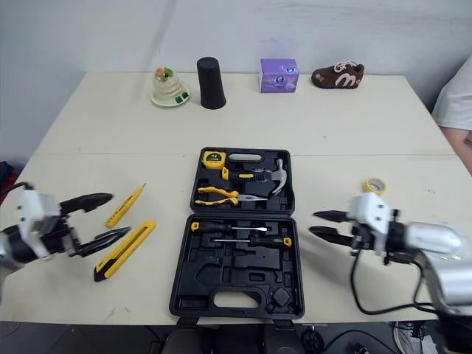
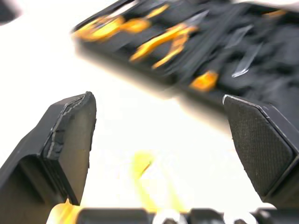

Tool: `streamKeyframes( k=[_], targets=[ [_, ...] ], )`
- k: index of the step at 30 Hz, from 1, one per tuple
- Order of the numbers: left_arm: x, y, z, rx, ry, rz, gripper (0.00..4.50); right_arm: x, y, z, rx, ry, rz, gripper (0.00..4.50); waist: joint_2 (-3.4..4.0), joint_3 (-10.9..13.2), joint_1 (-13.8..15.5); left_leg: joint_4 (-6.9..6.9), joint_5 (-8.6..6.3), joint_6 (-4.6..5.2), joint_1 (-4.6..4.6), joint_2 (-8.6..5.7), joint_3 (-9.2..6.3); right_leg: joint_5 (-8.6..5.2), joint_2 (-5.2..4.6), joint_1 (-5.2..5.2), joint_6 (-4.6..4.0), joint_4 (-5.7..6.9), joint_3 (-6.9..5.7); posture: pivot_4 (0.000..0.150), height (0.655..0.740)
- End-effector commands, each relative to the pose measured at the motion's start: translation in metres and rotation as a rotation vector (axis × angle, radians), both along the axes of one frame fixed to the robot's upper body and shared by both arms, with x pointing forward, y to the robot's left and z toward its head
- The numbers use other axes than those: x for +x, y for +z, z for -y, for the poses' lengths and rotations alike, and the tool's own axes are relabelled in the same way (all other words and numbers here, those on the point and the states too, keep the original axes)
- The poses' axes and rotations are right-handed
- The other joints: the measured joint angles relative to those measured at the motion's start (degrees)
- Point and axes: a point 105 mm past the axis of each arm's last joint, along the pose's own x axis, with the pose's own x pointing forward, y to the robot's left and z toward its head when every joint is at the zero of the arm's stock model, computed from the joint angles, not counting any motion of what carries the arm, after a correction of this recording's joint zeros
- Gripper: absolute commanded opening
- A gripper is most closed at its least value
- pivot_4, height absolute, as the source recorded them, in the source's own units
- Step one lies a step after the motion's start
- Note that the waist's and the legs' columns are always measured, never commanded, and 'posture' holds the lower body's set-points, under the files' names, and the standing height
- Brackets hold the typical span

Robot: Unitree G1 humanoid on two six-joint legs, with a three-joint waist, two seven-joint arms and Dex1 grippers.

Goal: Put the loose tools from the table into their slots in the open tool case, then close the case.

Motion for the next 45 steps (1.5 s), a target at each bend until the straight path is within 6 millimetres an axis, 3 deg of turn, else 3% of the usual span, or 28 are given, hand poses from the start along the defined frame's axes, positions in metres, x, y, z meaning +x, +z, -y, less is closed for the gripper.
streamKeyframes(
  k=[1, 3, 6, 8, 11, 14, 18, 20, 25, 31, 34, 39, 42, 45],
  targets=[
    [-0.014, 0.001, -0.046, 0.05, 0.196, 0.035, 4.5, -0.001, 0.02, 0.054, -0.044, -0.228, 0.19, 3.56, -0.04, 0.0, -0.1, 0.03, -0.02, -0.01, 0.02, 0.0, 0.06, 0.0, 0.02, 0.0, 0.0, -0.01, 0.04, 0.15, 0.74],
    [-0.022, -0.004, -0.071, 0.052, 0.305, 0.027, 4.5, -0.011, 0.014, 0.086, -0.067, -0.345, 0.203, 4.43, -0.08, 0.0, -0.1, 0.04, -0.09, 0.1, 0.09, -0.02, 0.14, 0.02, 0.0, 0.02, 0.03, -0.01, 0.11, 0.15, 0.74],
    [-0.034, -0.011, -0.109, 0.052, 0.466, 0.029, 4.5, -0.038, -0.004, 0.127, -0.062, -0.496, 0.158, 4.43, -0.21, 0.1, 0.0, -0.03, -0.2, 0.24, 0.16, -0.06, 0.15, 0.01, -0.05, 0.05, 0.03, -0.07, 0.09, 0.15, 0.74],
    [-0.047, -0.019, -0.133, 0.06, 0.58, 0.008, 4.5, -0.058, -0.013, 0.169, -0.081, -0.671, 0.154, 4.43, -0.23, 0.1, -0.1, -0.05, -0.25, 0.29, 0.16, -0.04, 0.1, 0.01, -0.08, 0.07, 0.02, -0.07, 0.04, 0.15, 0.74],
    [-0.06, -0.025, -0.152, 0.059, 0.689, -0.002, 4.5, -0.082, -0.015, 0.214, -0.094, -0.882, 0.177, 4.43, -0.23, 0.1, -0.4, -0.04, -0.3, 0.32, 0.19, -0.06, 0.18, -0.01, -0.15, 0.06, -0.03, -0.09, 0.14, 0.15, 0.74],
    [-0.068, -0.029, -0.162, 0.052, 0.756, -0.014, 4.5, -0.104, -0.02, 0.238, -0.131, -0.996, 0.177, 4.43, -0.23, 0.1, -1.0, -0.03, -0.31, 0.31, 0.24, -0.06, 0.23, -0.08, -0.18, 0.07, -0.19, -0.08, 0.21, 0.15, 0.74],
    [-0.065, -0.03, -0.158, 0.048, 0.758, -0.018, 4.5, -0.109, -0.027, 0.24, -0.125, -1.008, 0.154, 4.43, -0.27, 0.1, -2.0, -0.07, -0.38, 0.02, 0.36, -0.02, 0.2, -0.05, -0.18, 0.17, -0.24, -0.01, 0.2, 0.15, 0.74],
    [-0.06, -0.028, -0.152, 0.026, 0.74, -0.018, 4.5, -0.102, -0.026, 0.232, -0.087, -0.964, 0.172, 4.43, -0.27, 0.1, -2.4, -0.05, -0.36, -0.02, 0.4, -0.02, 0.23, -0.01, -0.18, 0.17, -0.19, 0.12, 0.25, 0.15, 0.74],
    [-0.038, -0.018, -0.119, -0.042, 0.611, -0.051, 4.5, -0.061, -0.013, 0.177, 0.094, -0.714, 0.212, 4.43, -0.27, 0.2, -3.2, -0.08, -0.27, -0.11, 0.79, 0.02, 0.24, 0.15, -0.16, 0.54, 0.05, 0.2, 0.26, 0.15, 0.74],
    [-0.008, -0.013, -0.072, -0.027, 0.491, -0.159, 4.5, -0.02, 0.018, 0.072, 0.274, -0.294, 0.265, 4.43, 0.0, 0.3, -3.0, -0.23, -0.23, -0.18, 1.1, 0.01, 0.15, 0.14, -0.15, 0.86, 0.03, 0.19, 0.24, 0.15, 0.74],
    [0.006, -0.017, -0.056, -0.001, 0.485, -0.218, 4.5, -0.014, 0.029, 0.026, 0.303, -0.106, 0.305, 4.43, 0.05, 0.4, -2.3, -0.36, -0.2, -0.22, 1.09, 0.0, 0.12, 0.12, -0.11, 0.83, -0.01, 0.17, 0.21, 0.15, 0.74],
    [0.03, -0.026, -0.043, -0.017, 0.534, -0.289, 4.5, -0.01, 0.037, -0.025, 0.336, 0.096, 0.304, 4.43, 0.03, 0.4, -1.3, -0.6, 0.15, -0.33, 1.0, -0.03, 0.18, 0.06, -0.05, 0.66, -0.04, 0.06, 0.22, 0.15, 0.74],
    [0.04, -0.032, -0.037, 0.013, 0.518, -0.323, 4.5, -0.011, 0.042, -0.045, 0.363, 0.174, 0.289, 4.43, -0.01, 0.5, -0.6, -0.61, 0.17, -0.35, 0.94, -0.05, 0.2, 0.05, -0.04, 0.55, -0.03, 0.07, 0.23, 0.15, 0.74],
    [0.048, -0.036, -0.031, 0.02, 0.495, -0.349, 4.5, -0.011, 0.045, -0.052, 0.369, 0.206, 0.294, 4.43, -0.05, 0.5, -0.1, -0.6, 0.17, -0.36, 0.9, -0.05, 0.31, 0.06, -0.02, 0.43, -0.03, 0.09, 0.3, 0.15, 0.74]
  ],
)
